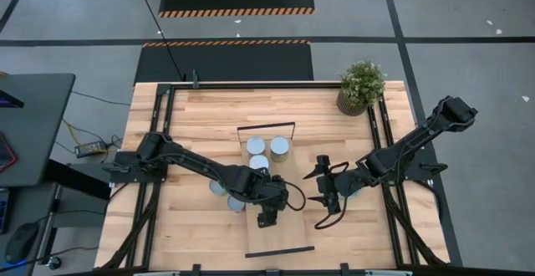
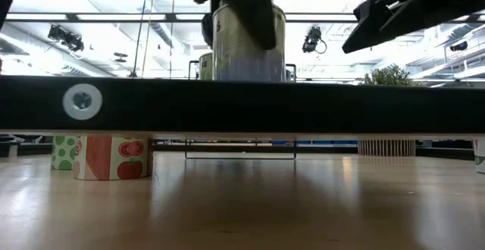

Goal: Pick and place cans onto a shelf
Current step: Put the large canned peas on the shelf

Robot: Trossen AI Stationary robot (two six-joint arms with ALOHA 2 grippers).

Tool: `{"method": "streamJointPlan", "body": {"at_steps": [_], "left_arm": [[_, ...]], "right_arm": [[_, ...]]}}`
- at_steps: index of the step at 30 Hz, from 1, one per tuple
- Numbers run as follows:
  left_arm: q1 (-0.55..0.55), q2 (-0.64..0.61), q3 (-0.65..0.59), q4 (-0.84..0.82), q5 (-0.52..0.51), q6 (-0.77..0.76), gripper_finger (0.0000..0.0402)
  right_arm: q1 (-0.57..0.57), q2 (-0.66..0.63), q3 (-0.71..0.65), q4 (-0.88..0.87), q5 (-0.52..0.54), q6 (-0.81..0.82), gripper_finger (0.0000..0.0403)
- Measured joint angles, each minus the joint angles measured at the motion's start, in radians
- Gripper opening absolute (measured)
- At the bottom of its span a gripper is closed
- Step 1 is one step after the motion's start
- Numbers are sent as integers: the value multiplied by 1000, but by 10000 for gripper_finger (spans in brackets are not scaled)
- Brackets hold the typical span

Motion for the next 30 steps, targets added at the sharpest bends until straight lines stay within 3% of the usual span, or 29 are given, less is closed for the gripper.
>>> {"method": "streamJointPlan", "body": {"at_steps": [5, 13, 17, 26, 30], "left_arm": [[6, -10, 29, -14, -30, 32, 390], [-38, -10, 114, -14, -225, 171, 387], [-68, -11, 166, -49, -218, 167, 387], [-179, -12, 212, -316, -222, -53, 386], [-206, -11, 136, -374, -286, -172, 386]], "right_arm": [[0, 0, -17, 32, 0, 0, 313], [0, 0, -17, 45, 0, -1, 313], [0, 0, -17, 55, 4, -2, 313], [0, 0, -17, 57, 8, -9, 313], [0, 0, -18, 81, 8, -11, 313]]}}
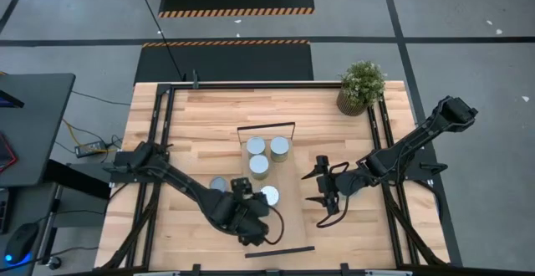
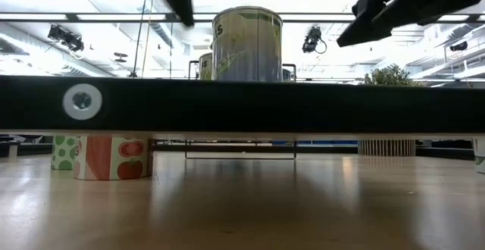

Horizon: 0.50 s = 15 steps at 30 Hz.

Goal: Pick and place cans onto a shelf
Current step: Put the large canned peas on the shelf

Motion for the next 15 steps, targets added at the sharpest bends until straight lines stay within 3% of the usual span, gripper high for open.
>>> {"method": "streamJointPlan", "body": {"at_steps": [4, 12, 15], "left_arm": [[13, 0, -83, 30, -74, -23, 386], [64, 2, -173, 155, -316, 4, 386], [81, 7, -175, 157, -328, 12, 386]], "right_arm": [[0, 1, 0, 18, 1, -11, 313], [0, 1, 0, 20, 2, -18, 313], [0, 1, 0, 20, 2, -17, 313]]}}
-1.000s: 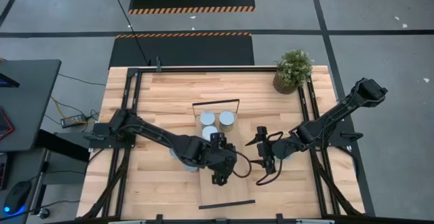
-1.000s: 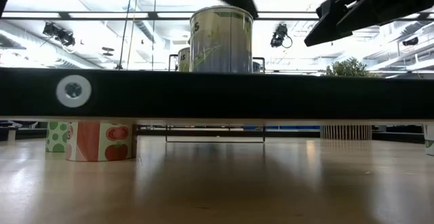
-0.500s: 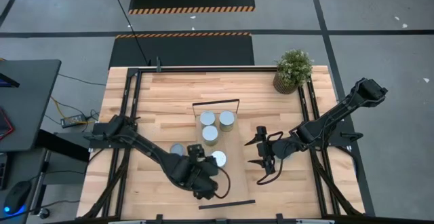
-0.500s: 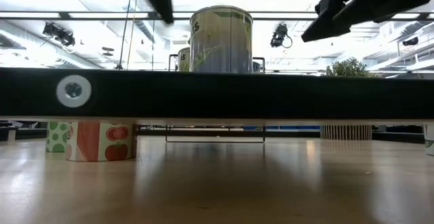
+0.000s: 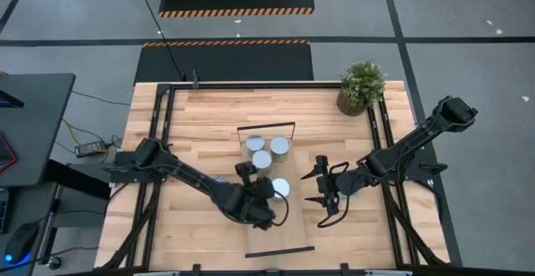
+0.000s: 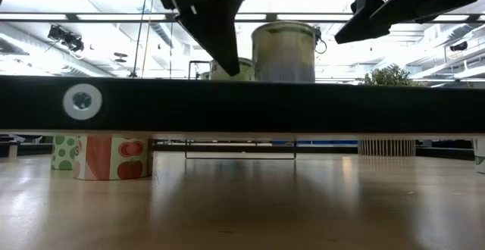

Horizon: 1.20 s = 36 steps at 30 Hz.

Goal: Pick and place cans onto a shelf
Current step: Put the large canned peas on the shelf, then adjust the large canned carrots on the shelf

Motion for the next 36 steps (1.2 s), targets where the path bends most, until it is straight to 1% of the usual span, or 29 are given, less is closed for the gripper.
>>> {"method": "streamJointPlan", "body": {"at_steps": [3, 6, 11, 13, 15, 17, 19, 22, 23, 27, 31, 36], "left_arm": [[3, -1, 0, 2, 14, -8, 386], [-15, -3, 7, 1, 24, -7, 386], [-49, -5, 10, -10, 70, 10, 386], [-64, -8, 10, -8, 92, 33, 386], [-75, -10, 10, -16, 90, 37, 386], [-82, -21, 10, -70, 78, 8, 386], [-79, -41, 11, -157, 71, -52, 386], [-67, -65, 10, -306, 52, -151, 386], [-62, -72, 10, -331, 46, -168, 386], [-62, -95, 11, -341, 31, -142, 386], [-63, -95, 10, -339, 31, -101, 386], [-63, -94, 1, -326, 38, -102, 386]], "right_arm": [[0, 0, 0, 0, 0, 0, 313], [0, 0, 0, -1, 0, 0, 313], [0, 0, 0, 3, -8, 0, 313], [0, 2, 0, 18, -15, 1, 313], [0, 18, 0, 52, -16, 0, 313], [1, 45, 0, 77, -16, -13, 313], [2, 79, 0, 106, -5, -34, 313], [-1, 120, 0, 109, 49, -64, 313], [-8, 128, 0, 99, 70, -81, 313], [-65, 140, 0, 90, 76, -157, 313], [-157, 140, 0, 82, 63, -228, 313], [-273, 144, 0, 36, 52, -237, 313]]}}
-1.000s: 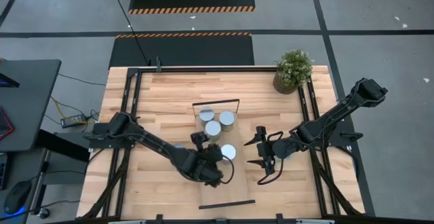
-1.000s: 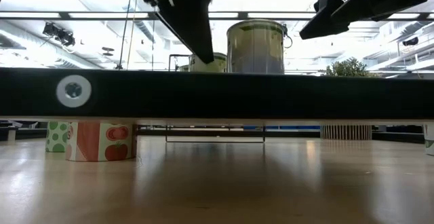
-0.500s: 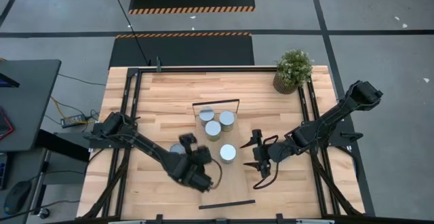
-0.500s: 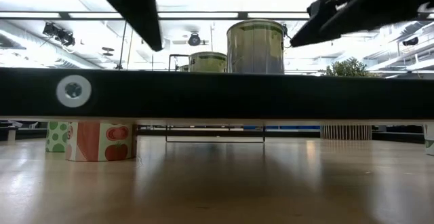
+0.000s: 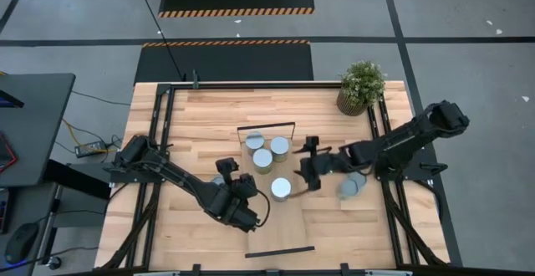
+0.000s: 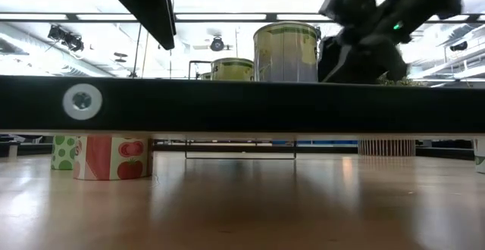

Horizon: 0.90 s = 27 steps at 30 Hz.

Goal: Pick and place cans onto a shelf
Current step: Adjust the large canned carrots on the shelf, then adjust the large canned peas on the shelf

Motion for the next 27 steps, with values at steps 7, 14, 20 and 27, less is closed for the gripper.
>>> {"method": "streamJointPlan", "body": {"at_steps": [7, 14, 20, 27], "left_arm": [[9, 0, 0, 57, 4, 12, 386], [8, 0, 0, 84, 13, 15, 386], [7, 0, 0, 110, 51, 16, 386], [7, 0, 0, 134, 126, 16, 386]], "right_arm": [[-127, 31, 0, 120, -115, -81, 313], [-171, 35, 0, 125, -143, -78, 313], [-102, 32, 0, 68, -141, -11, 313], [46, 32, 0, 2, -65, 73, 313]]}}
